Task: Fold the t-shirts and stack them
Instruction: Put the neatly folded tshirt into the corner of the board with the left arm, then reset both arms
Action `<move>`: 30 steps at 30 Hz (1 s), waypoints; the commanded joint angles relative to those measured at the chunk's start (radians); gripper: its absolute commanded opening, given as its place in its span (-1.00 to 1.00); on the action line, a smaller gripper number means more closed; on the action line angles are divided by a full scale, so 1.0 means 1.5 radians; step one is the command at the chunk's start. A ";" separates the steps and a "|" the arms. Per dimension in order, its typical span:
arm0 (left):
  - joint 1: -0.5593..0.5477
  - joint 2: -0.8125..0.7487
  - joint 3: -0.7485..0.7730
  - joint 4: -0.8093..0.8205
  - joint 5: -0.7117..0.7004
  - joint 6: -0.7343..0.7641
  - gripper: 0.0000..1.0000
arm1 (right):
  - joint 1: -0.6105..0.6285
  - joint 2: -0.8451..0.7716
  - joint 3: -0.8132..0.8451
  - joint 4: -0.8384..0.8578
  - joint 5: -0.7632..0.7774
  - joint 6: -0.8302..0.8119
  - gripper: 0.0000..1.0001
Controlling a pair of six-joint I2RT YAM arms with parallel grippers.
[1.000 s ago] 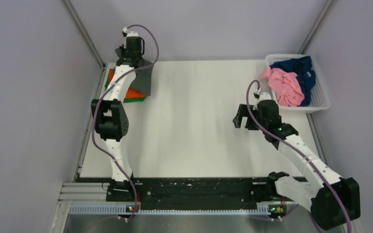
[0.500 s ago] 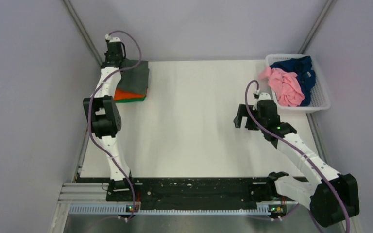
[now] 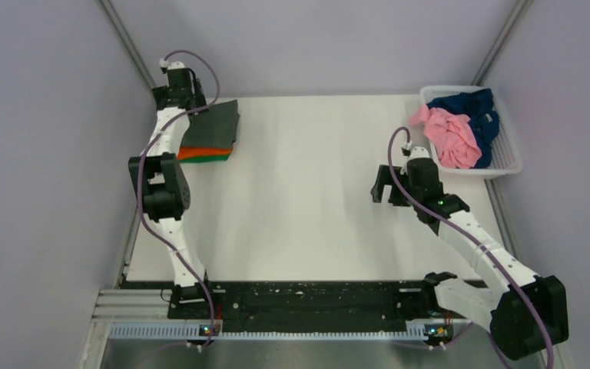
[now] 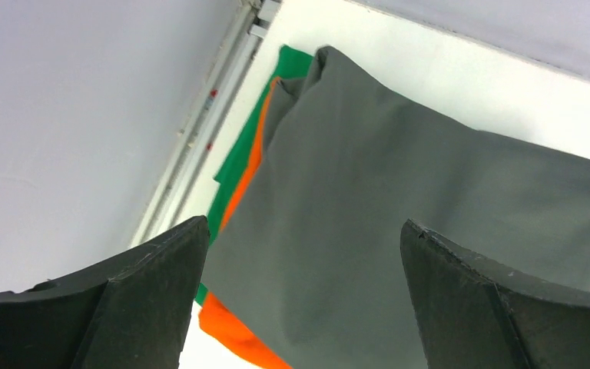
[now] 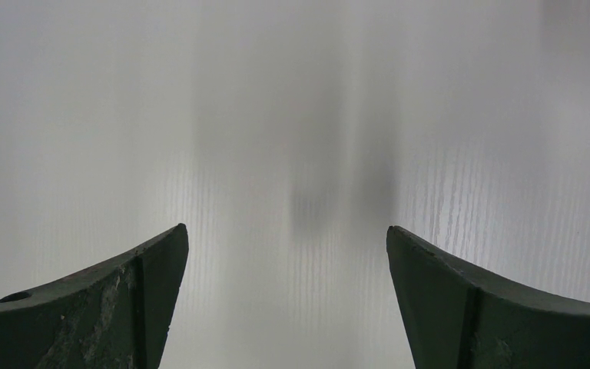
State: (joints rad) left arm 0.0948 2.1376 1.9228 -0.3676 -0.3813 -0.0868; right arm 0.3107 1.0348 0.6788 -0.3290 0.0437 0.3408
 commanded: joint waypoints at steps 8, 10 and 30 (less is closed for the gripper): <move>-0.049 -0.367 -0.363 0.165 0.206 -0.199 0.97 | -0.006 -0.048 -0.010 0.012 0.005 0.020 0.97; -0.084 -0.441 -0.435 0.181 0.203 -0.208 0.97 | -0.006 -0.055 -0.024 0.018 -0.010 0.020 0.97; -0.212 -0.962 -0.939 0.169 0.104 -0.280 0.97 | -0.006 -0.156 -0.122 0.087 0.086 0.075 0.97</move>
State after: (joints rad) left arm -0.2188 0.7349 0.4896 -0.1570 -0.1818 -0.5003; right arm 0.3107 0.8356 0.5175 -0.2653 0.1436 0.4351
